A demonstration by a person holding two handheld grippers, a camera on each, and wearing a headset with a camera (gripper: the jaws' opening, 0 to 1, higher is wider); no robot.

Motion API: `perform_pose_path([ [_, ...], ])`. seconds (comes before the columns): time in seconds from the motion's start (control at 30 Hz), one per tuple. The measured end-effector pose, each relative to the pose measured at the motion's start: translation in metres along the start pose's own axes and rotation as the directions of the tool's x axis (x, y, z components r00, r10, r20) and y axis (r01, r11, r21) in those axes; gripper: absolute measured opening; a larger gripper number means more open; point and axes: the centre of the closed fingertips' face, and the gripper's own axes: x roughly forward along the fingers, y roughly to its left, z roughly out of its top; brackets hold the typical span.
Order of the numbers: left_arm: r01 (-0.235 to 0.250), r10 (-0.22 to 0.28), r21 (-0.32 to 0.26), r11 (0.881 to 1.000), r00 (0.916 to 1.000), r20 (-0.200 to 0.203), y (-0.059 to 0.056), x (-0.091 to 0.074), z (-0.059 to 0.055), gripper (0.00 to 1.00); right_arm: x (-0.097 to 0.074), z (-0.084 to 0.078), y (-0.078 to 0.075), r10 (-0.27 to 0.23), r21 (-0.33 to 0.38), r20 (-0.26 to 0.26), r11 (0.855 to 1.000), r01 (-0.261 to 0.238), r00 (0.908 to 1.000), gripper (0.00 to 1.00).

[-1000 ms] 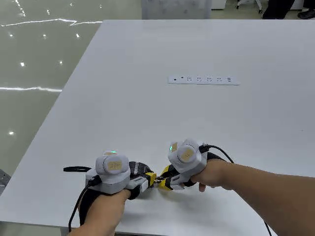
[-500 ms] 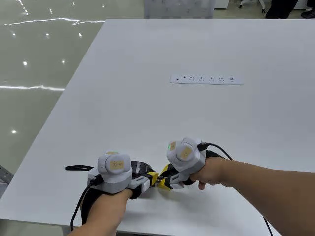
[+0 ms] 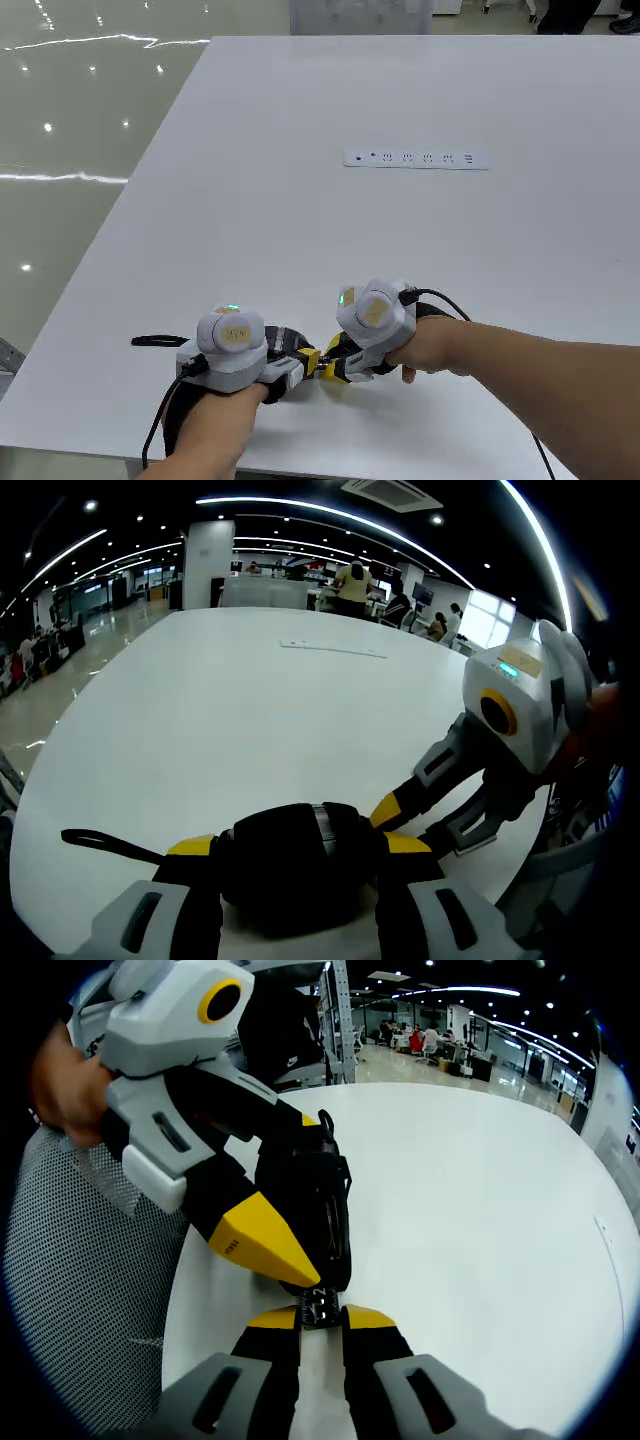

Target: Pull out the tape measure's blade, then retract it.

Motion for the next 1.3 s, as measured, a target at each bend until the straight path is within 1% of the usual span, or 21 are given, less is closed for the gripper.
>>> perform_pose_path([
  [0.07,-0.001,0.001,-0.001,1.000,1.0000,-0.001,0.000,0.000,0.000,0.59,0.001,0.002,0.001,0.007,-0.021,-0.011,1.000,-0.007,0.9999,0.14],
  [0.2,0.001,-0.001,-0.002,1.000,1.0000,0.000,0.000,0.000,0.000,0.59,0.003,0.003,0.002,0.012,-0.042,-0.024,0.999,-0.013,0.9996,0.14],
  [0.4,0.001,-0.001,-0.005,1.000,1.0000,0.000,-0.001,0.000,0.000,0.59,0.006,0.006,0.002,0.018,-0.057,-0.033,0.998,-0.020,0.9993,0.14],
  [0.5,0.001,-0.001,-0.004,1.000,1.0000,0.000,-0.001,0.000,0.000,0.59,0.006,0.006,0.002,0.019,-0.071,-0.046,0.997,-0.022,0.9988,0.14],
  [0.63,0.001,-0.001,-0.004,1.000,1.0000,0.000,-0.001,-0.001,0.000,0.59,0.005,0.005,0.002,0.013,-0.051,-0.046,0.999,-0.016,0.9989,0.14],
  [0.7,0.002,-0.002,-0.009,1.000,1.0000,0.005,-0.001,-0.001,0.000,0.59,0.005,0.006,0.002,0.010,-0.063,-0.048,0.998,-0.013,0.9988,0.14],
  [0.83,0.000,0.000,-0.008,1.000,1.0000,-0.001,-0.001,-0.001,0.000,0.59,0.006,0.006,0.003,-0.005,-0.070,-0.058,0.998,0.001,0.9983,0.14],
  [0.9,0.009,-0.009,-0.006,1.000,1.0000,0.001,-0.001,-0.001,0.000,0.59,0.006,0.006,0.002,-0.013,-0.067,-0.057,0.998,0.009,0.9983,0.15],
  [0.93,0.024,-0.024,-0.002,1.000,0.9997,0.011,-0.001,-0.002,0.000,0.60,0.006,0.006,0.002,-0.018,-0.065,-0.055,0.998,0.014,0.9983,0.15],
  [1.03,0.054,-0.053,-0.010,0.999,0.9985,0.015,0.000,-0.004,0.001,0.59,0.006,0.006,0.002,-0.026,-0.050,-0.058,0.998,0.023,0.9980,0.15],
  [1.1,0.062,-0.062,-0.016,0.998,0.9980,0.007,0.000,-0.004,0.002,0.59,0.007,0.006,0.003,-0.035,-0.056,-0.067,0.998,0.032,0.9971,0.15],
  [1.13,0.075,-0.075,-0.019,0.997,0.9971,-0.008,-0.001,-0.003,0.002,0.60,0.007,0.006,0.003,-0.044,-0.063,-0.070,0.997,0.040,0.9966,0.16],
  [1.17,0.099,-0.099,-0.019,0.995,0.9949,-0.018,-0.003,-0.004,0.002,0.61,0.006,0.006,0.003,-0.052,-0.065,-0.067,0.997,0.047,0.9964,0.16],
  [1.2,0.125,-0.125,-0.009,0.992,0.9920,-0.012,-0.005,-0.005,0.006,0.63,0.005,0.005,0.000,-0.069,-0.042,-0.065,0.997,0.066,0.9955,0.19],
  [1.23,0.133,-0.133,0.008,0.991,0.9910,-0.015,-0.004,-0.006,0.007,0.66,0.005,0.005,0.000,-0.068,-0.028,-0.062,0.997,0.067,0.9957,0.24],
  [1.27,0.148,-0.147,0.040,0.988,0.9888,-0.025,-0.003,-0.009,0.009,0.68,0.002,0.005,-0.003,-0.090,-0.027,-0.048,0.996,0.089,0.9948,0.32],
  [1.3,0.146,-0.145,0.036,0.989,0.9892,-0.019,0.000,-0.011,0.012,0.71,0.001,0.005,-0.003,-0.097,-0.034,-0.042,0.995,0.096,0.9944,0.39],
])
